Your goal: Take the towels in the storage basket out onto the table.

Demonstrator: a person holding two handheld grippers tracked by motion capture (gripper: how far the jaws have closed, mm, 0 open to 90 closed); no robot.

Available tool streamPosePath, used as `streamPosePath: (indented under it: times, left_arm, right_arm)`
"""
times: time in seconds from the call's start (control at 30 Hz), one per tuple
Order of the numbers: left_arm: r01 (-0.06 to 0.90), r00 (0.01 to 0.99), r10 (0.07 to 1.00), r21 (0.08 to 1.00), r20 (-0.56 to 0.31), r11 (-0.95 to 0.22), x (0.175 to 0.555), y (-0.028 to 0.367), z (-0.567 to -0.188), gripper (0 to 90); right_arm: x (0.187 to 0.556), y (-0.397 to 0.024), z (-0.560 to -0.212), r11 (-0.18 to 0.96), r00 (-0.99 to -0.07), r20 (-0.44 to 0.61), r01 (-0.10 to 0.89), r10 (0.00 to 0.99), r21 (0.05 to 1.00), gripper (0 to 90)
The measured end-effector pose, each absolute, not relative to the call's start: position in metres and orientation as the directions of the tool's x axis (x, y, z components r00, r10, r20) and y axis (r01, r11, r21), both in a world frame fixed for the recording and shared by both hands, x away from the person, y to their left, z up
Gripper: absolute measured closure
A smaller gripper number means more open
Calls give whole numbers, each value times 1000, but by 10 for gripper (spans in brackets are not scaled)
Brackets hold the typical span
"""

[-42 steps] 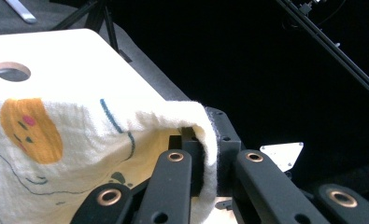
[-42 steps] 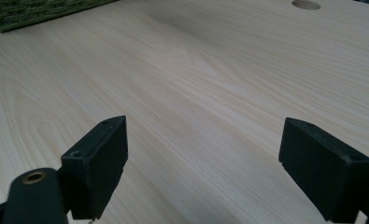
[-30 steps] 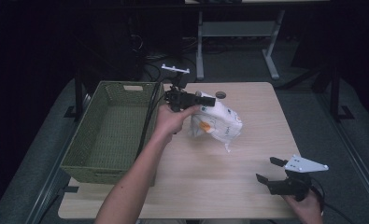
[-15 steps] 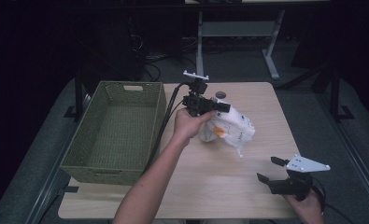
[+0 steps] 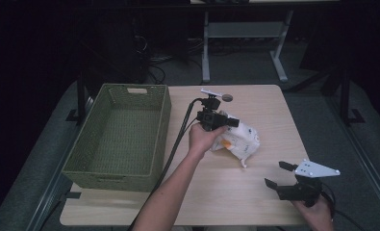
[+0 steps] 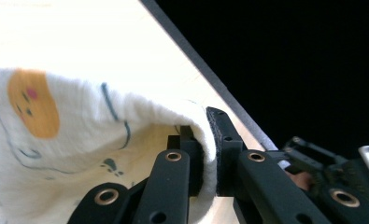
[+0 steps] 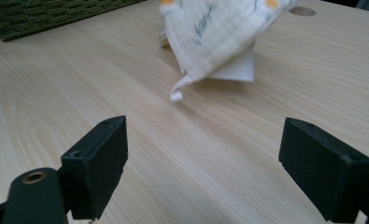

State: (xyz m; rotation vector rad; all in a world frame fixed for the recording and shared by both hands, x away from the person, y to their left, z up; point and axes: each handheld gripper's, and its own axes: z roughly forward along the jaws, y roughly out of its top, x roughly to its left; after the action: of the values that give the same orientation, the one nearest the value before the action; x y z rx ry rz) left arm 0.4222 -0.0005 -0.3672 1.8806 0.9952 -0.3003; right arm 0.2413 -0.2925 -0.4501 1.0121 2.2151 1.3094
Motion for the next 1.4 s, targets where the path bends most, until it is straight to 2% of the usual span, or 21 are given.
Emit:
streamPosePath:
  times: [0.63, 0.8, 0.87, 1.0, 1.1, 1.4]
  left_arm:
    - [784, 581, 571, 587, -580, -201, 419, 2, -419, 830]
    - [780, 582, 582, 593, -568, -202, 417, 6, -418, 736]
    - [774, 581, 601, 600, -548, -201, 415, 8, -416, 647]
    - [770, 565, 634, 613, -527, -178, 409, 14, -412, 544]
    - [772, 555, 644, 615, -527, -161, 407, 20, -411, 515]
    - [756, 562, 636, 641, -529, -134, 396, 39, -403, 515]
  right_arm:
    - [241, -291, -450, 317, -677, 32, 385, 735, 867, 151]
    - [241, -290, -450, 316, -677, 35, 388, 735, 866, 151]
    - [241, -290, -449, 318, -676, 34, 390, 736, 864, 151]
    - [241, -289, -449, 322, -676, 32, 391, 736, 862, 150]
    - [241, -289, -449, 324, -677, 29, 389, 736, 862, 151]
    - [241, -287, -448, 330, -679, 19, 380, 734, 864, 150]
